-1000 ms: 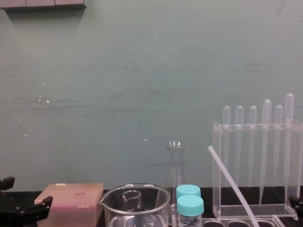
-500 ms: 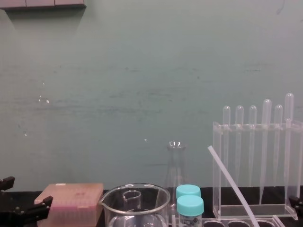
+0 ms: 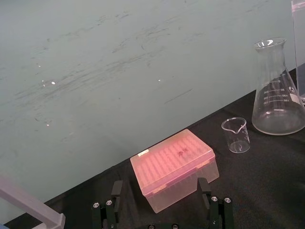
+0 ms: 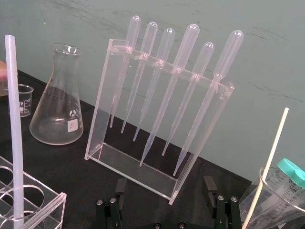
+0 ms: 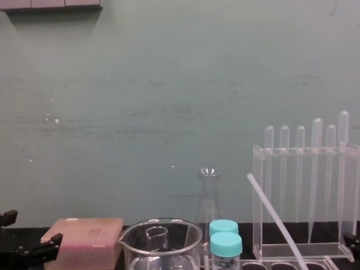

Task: Pick up the stirring rod with one hand, then place it down.

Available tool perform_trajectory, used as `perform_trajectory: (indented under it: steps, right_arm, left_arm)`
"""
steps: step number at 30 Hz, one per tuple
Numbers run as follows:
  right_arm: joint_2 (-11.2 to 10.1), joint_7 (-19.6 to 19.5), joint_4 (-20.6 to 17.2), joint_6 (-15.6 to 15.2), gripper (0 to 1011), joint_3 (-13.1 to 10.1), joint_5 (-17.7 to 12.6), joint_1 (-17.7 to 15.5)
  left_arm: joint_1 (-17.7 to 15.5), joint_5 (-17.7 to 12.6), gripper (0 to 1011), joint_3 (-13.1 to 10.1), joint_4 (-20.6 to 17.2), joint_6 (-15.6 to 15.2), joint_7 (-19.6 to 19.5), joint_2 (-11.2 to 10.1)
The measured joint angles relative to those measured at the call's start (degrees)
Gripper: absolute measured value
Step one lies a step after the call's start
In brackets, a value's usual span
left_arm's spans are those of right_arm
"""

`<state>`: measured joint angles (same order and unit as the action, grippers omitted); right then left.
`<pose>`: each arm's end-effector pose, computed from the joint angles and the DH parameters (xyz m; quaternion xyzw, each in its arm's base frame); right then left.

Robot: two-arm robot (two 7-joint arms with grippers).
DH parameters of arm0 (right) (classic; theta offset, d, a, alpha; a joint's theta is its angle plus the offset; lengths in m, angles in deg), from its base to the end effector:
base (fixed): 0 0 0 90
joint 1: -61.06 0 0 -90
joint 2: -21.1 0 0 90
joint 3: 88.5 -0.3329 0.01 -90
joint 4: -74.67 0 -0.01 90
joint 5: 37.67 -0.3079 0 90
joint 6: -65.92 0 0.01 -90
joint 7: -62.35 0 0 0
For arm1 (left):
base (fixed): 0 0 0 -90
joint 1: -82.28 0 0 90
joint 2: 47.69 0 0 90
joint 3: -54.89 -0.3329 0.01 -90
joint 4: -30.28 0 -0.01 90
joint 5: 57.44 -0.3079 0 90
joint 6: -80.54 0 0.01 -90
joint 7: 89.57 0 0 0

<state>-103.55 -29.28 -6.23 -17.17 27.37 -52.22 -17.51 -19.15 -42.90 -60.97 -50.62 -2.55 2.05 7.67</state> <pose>0.3642 -0.1073 -0.3367 -0.1415 -0.1325 -0.5799 0.7913 0.3642 0.1073 -0.3367 0.1415 -0.1325 0.5799 0.7913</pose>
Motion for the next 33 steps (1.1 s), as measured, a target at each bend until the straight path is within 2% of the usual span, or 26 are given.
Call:
perform_trajectory:
  steps: [18,22,25,28,33]
  right_arm:
    - [0.2,0.0,0.0,0.3,1003,-0.4,0.0,-0.1]
    - [1.1,0.0,-0.3,4.1,1003,-2.4,-1.1,-1.0]
    - [1.7,0.2,-1.2,8.9,1003,-3.7,-1.3,-1.5]
    - [2.2,0.6,-2.1,12.3,1003,-4.0,-0.2,-1.5]
    - [2.9,2.3,-3.6,16.3,1003,-3.8,1.3,-0.7]
  left_arm:
    - [0.0,0.0,1000,0.0,0.0,0.0,0.0,0.0]
    - [0.0,0.0,1000,0.0,0.0,0.0,0.0,0.0]
    - [0.0,0.0,1000,0.0,0.0,0.0,0.0,0.0]
    - [0.0,0.0,1000,0.0,0.0,0.0,0.0,0.0]
    - [0.0,0.0,1000,0.0,0.0,0.0,0.0,0.0]
